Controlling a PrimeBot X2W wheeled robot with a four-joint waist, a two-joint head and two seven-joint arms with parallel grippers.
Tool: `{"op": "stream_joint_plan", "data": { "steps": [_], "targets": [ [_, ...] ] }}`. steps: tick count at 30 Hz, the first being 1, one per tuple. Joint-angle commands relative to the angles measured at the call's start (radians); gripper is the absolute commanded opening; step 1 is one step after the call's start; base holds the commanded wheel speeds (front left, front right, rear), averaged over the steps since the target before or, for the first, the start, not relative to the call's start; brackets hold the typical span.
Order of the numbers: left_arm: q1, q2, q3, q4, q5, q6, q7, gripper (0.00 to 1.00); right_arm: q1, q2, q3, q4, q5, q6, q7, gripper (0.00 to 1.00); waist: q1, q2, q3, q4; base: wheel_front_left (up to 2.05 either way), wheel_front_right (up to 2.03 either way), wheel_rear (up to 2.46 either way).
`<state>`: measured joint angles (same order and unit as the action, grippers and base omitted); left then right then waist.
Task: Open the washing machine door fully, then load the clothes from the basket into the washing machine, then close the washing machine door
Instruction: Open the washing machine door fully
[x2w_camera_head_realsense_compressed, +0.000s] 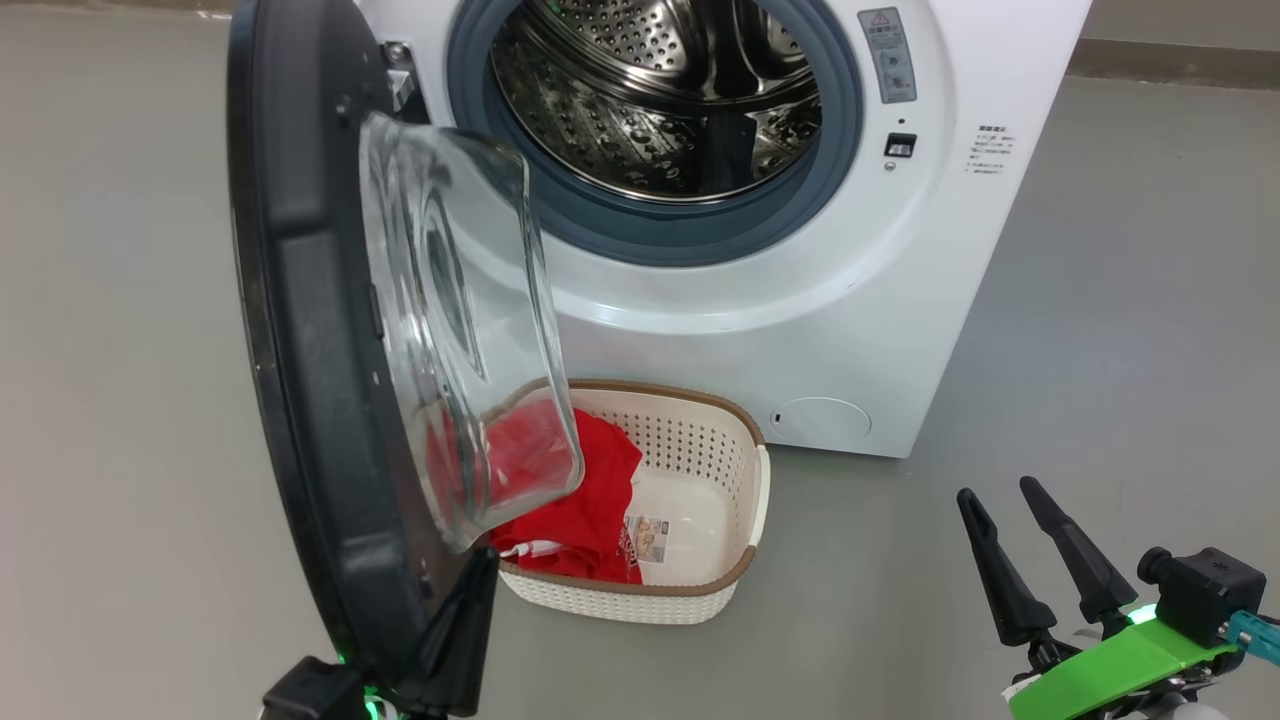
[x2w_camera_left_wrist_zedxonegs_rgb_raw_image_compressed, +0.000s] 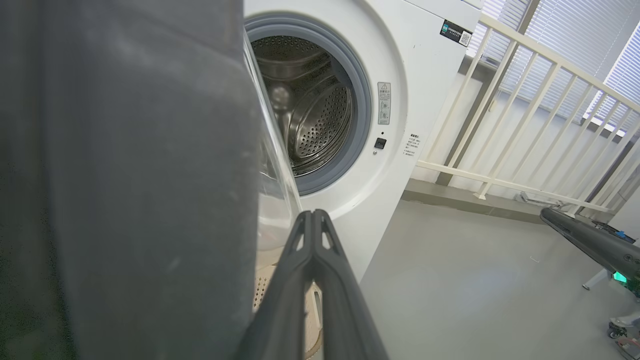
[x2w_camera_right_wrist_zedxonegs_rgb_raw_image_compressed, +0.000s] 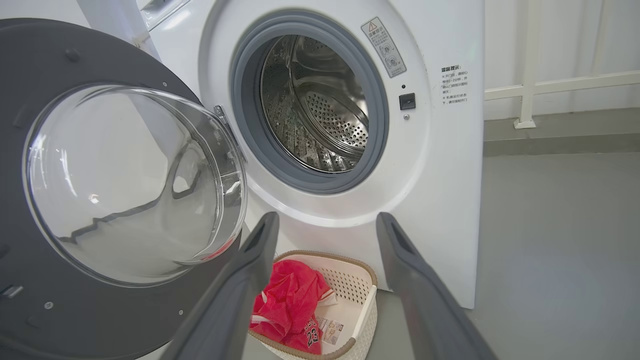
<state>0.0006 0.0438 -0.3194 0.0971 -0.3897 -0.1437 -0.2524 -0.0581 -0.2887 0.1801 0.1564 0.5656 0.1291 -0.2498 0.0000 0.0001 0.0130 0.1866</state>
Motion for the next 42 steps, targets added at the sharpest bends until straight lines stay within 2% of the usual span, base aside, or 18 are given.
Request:
{"op": "stream_joint_plan", "data": {
  "steps": [1, 13, 27, 42],
  "targets": [
    [-0.017, 0.019, 0.061, -0.022, 0.008, 0.015, -0.009, 0.0, -0.001, -0.012, 0.017, -0.021, 0.004, 0.002, -0.012, 1.0, 0.0, -0.0001, -0.001, 0.009, 0.0, 0.0, 0.0],
    [-0.019, 0.033, 0.137, -0.021, 0.005, 0.027, -0.009, 0.0, -0.003, -0.005, 0.01, -0.024, 0.002, 0.002, -0.012, 1.0, 0.0, -0.0001, 0.006, 0.042, 0.0, 0.0, 0.0],
    [-0.083, 0.101, 0.241, 0.044, -0.015, 0.047, -0.007, 0.0, -0.02, -0.002, 0.001, -0.027, -0.001, 0.002, -0.012, 1.0, 0.0, -0.0001, 0.037, 0.093, 0.0, 0.0, 0.0],
    [-0.21, 0.182, 0.321, 0.19, -0.065, 0.052, 0.006, 0.0, -0.055, 0.012, -0.001, -0.037, -0.012, 0.002, -0.012, 1.0, 0.0, -0.0001, 0.1, 0.153, 0.0, 0.0, 0.0]
  ]
}}
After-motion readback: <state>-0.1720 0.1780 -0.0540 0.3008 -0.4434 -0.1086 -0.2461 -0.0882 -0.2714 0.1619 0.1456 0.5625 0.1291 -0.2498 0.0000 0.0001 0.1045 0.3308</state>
